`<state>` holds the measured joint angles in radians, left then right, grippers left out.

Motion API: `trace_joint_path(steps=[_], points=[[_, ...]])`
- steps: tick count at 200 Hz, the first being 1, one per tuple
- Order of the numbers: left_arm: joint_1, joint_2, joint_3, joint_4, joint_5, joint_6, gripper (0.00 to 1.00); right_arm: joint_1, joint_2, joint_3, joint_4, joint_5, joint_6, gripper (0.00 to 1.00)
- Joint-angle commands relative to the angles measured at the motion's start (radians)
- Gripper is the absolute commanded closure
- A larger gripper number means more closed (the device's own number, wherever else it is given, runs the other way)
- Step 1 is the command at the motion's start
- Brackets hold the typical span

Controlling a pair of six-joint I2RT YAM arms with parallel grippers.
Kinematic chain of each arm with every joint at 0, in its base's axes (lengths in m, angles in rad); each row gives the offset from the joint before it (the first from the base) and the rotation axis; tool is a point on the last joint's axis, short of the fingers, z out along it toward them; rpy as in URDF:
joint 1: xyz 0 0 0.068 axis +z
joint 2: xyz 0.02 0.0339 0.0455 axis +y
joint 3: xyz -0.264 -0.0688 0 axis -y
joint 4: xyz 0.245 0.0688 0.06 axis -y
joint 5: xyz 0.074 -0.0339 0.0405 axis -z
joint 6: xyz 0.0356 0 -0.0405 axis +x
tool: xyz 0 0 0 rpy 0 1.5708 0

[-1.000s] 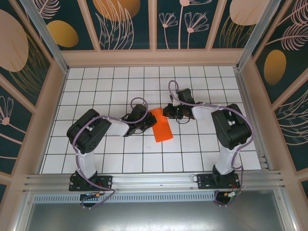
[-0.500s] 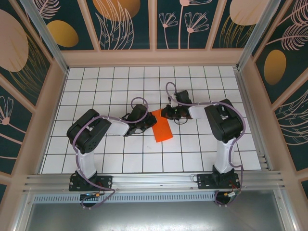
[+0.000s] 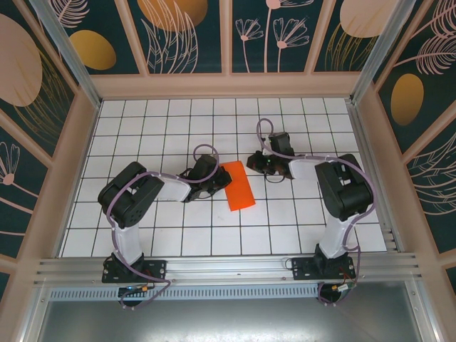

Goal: Fold a paper plane with a square sheet of paper (pick it up from the middle)
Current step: Fold the square sheet of paper in half at the center of the table.

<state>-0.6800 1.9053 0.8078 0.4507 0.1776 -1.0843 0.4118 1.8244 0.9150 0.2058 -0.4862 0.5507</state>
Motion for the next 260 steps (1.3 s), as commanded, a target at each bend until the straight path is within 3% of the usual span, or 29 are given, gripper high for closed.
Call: trace_joint_path(steps=[1, 80, 121, 166, 210, 260], points=[[0.011, 0.079, -0.087, -0.323, -0.066, 0.029, 1.00, 0.042, -0.001, -0.006, 0.056, -0.043, 0.023, 1.00], [0.010, 0.086, -0.087, -0.318, -0.061, 0.027, 1.00, 0.050, 0.102, -0.005, 0.010, -0.010, 0.021, 1.00], [0.010, 0.077, -0.094, -0.316, -0.069, 0.030, 1.00, -0.031, 0.043, -0.034, -0.028, 0.051, -0.053, 1.00], [0.011, 0.079, -0.073, -0.331, -0.068, 0.039, 1.00, 0.018, -0.021, 0.009, 0.010, 0.032, -0.021, 1.00], [0.011, 0.084, -0.073, -0.330, -0.064, 0.042, 1.00, 0.076, 0.089, 0.085, 0.038, -0.012, 0.009, 1.00], [0.010, 0.082, -0.065, -0.331, -0.057, 0.047, 1.00, 0.047, 0.192, 0.142, 0.075, 0.009, 0.050, 1.00]])
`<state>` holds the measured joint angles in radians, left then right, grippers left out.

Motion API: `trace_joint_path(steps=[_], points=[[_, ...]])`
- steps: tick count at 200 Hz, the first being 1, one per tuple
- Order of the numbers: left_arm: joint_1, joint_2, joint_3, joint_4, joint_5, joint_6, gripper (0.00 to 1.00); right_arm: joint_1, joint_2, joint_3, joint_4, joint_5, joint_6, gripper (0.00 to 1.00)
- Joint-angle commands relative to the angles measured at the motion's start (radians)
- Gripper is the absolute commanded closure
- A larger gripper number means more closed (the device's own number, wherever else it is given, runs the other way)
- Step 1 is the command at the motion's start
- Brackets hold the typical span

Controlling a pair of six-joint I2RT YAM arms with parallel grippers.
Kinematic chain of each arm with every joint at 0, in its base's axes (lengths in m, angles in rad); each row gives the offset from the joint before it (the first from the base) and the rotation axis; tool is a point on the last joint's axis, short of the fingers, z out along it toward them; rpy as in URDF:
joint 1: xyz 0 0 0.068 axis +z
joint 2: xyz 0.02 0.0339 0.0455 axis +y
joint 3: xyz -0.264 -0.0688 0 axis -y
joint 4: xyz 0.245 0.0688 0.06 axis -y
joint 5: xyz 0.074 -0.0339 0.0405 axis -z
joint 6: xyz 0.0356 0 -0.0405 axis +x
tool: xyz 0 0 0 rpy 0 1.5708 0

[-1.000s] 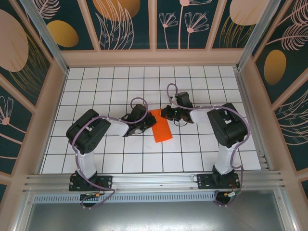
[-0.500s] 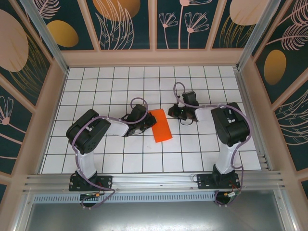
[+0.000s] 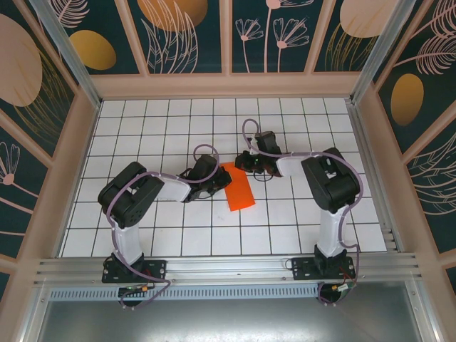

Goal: Fold a paper plane with a square sheet of paper (pick it up from the middle)
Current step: Fold the square sheet of paper in half at the center of the table, then move the paper to the bottom-center of the table.

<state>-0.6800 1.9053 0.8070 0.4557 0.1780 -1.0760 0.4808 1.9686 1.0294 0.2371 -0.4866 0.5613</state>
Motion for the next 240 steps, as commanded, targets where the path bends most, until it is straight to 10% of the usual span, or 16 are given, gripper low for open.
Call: trace_joint_path(steps=[1, 88, 187, 240], points=[[0.011, 0.082, -0.064, -0.336, -0.057, 0.039, 1.00, -0.024, 0.048, 0.027, 0.047, 0.009, 0.040, 1.00], [0.011, 0.034, -0.094, -0.359, -0.085, 0.029, 1.00, -0.101, 0.036, 0.074, -0.060, 0.204, 0.104, 1.00], [0.036, -0.165, -0.099, -0.498, -0.190, 0.175, 1.00, 0.024, -0.274, -0.131, -0.127, 0.045, 0.001, 1.00], [0.059, -0.302, -0.181, -0.389, -0.070, 0.183, 1.00, 0.172, -0.244, -0.169, -0.078, -0.037, 0.046, 1.00]])
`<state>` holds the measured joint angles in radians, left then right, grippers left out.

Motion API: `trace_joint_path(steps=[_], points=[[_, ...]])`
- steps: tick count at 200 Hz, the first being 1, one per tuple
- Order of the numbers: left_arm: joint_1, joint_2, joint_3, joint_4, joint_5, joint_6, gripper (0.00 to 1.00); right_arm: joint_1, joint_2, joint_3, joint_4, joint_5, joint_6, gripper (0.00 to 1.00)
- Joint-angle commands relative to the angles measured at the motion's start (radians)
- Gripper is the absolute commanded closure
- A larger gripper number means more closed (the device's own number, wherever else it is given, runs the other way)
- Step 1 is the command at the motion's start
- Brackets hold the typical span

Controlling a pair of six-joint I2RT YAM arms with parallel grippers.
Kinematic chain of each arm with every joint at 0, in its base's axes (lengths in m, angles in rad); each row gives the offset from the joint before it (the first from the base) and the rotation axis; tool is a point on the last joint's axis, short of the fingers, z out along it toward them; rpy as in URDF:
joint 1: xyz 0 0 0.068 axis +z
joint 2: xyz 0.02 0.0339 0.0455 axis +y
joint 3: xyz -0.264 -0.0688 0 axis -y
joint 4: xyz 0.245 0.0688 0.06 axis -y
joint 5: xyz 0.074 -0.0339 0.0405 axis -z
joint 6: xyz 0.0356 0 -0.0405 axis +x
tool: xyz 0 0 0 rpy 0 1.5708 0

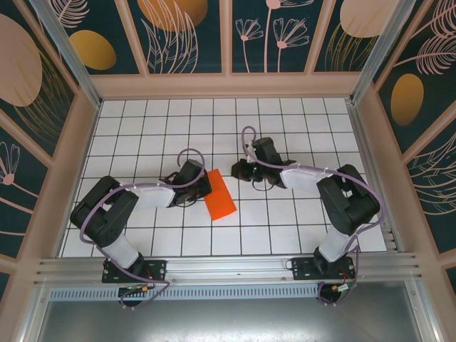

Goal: Fold a paper plane with a square sheet of paper (pick it up from the middle)
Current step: Move the paper to the bottom-center of the table.

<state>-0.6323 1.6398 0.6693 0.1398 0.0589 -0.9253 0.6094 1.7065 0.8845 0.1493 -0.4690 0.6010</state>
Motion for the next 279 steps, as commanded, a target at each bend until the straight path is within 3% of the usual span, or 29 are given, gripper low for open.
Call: trace_joint_path(steps=[1, 47, 73, 134, 218, 279], points=[[0.011, -0.039, -0.043, -0.070, 0.051, 0.033, 1.00, 0.045, 0.019, -0.025, 0.012, -0.056, 0.006, 1.00], [0.013, -0.079, 0.023, 0.077, 0.168, 0.057, 1.00, 0.074, 0.048, -0.019, -0.025, -0.043, 0.018, 1.00], [0.018, -0.085, 0.060, 0.083, 0.147, 0.062, 0.92, 0.078, 0.071, 0.000, -0.063, -0.015, 0.002, 1.00], [0.018, 0.016, 0.111, 0.117, 0.170, 0.040, 0.98, 0.088, 0.093, -0.031, -0.045, -0.013, 0.020, 1.00], [0.018, 0.011, 0.054, 0.180, 0.206, 0.012, 0.99, 0.202, 0.020, -0.158, 0.053, -0.010, 0.179, 1.00], [0.019, -0.022, -0.030, 0.266, 0.252, -0.030, 1.00, 0.135, -0.051, -0.139, 0.073, 0.010, 0.101, 1.00]])
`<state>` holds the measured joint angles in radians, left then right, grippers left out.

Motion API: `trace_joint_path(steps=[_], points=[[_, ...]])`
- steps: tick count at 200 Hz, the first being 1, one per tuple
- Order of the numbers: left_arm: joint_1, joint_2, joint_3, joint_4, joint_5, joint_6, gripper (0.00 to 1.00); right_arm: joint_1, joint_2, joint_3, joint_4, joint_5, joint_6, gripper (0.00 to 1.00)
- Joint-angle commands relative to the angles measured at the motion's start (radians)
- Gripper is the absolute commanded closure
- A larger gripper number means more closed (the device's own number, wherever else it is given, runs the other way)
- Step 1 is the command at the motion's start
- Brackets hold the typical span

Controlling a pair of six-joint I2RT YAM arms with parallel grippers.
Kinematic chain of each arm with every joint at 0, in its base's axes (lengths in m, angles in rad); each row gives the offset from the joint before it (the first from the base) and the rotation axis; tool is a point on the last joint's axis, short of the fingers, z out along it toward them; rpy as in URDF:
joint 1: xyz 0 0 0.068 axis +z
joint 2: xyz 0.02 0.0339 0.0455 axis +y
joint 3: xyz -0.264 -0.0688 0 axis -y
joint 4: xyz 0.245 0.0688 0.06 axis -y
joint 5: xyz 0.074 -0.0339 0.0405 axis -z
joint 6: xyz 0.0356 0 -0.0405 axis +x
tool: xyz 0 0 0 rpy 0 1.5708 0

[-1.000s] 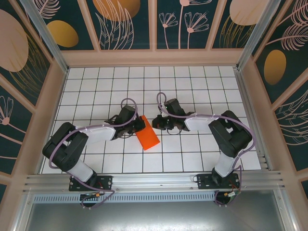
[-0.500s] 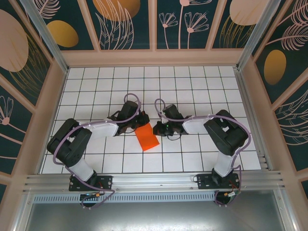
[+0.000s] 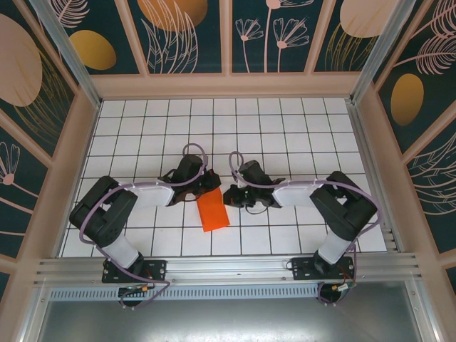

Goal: Fold a paper plane with a square sheet of paper (pick it up from the middle)
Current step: Move the paper to the bottom-center of the table, then fold the square sheet of paper in half at the center of the table.

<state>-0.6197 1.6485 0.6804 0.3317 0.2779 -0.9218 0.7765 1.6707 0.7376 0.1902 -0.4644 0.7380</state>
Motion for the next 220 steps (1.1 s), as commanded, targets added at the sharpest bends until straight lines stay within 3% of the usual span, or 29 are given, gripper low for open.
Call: trace_joint_path(steps=[1, 68, 220], points=[[0.006, -0.032, -0.042, 0.076, 0.033, -0.036, 1.00, -0.033, -0.013, 0.009, 0.033, 0.002, -0.037, 1.00], [0.006, 0.006, -0.058, 0.115, 0.060, -0.044, 1.00, -0.034, 0.108, 0.070, 0.047, -0.109, -0.104, 1.00], [0.006, 0.118, -0.025, 0.041, -0.012, -0.059, 1.00, -0.010, 0.152, 0.090, -0.012, -0.078, -0.134, 1.00]])
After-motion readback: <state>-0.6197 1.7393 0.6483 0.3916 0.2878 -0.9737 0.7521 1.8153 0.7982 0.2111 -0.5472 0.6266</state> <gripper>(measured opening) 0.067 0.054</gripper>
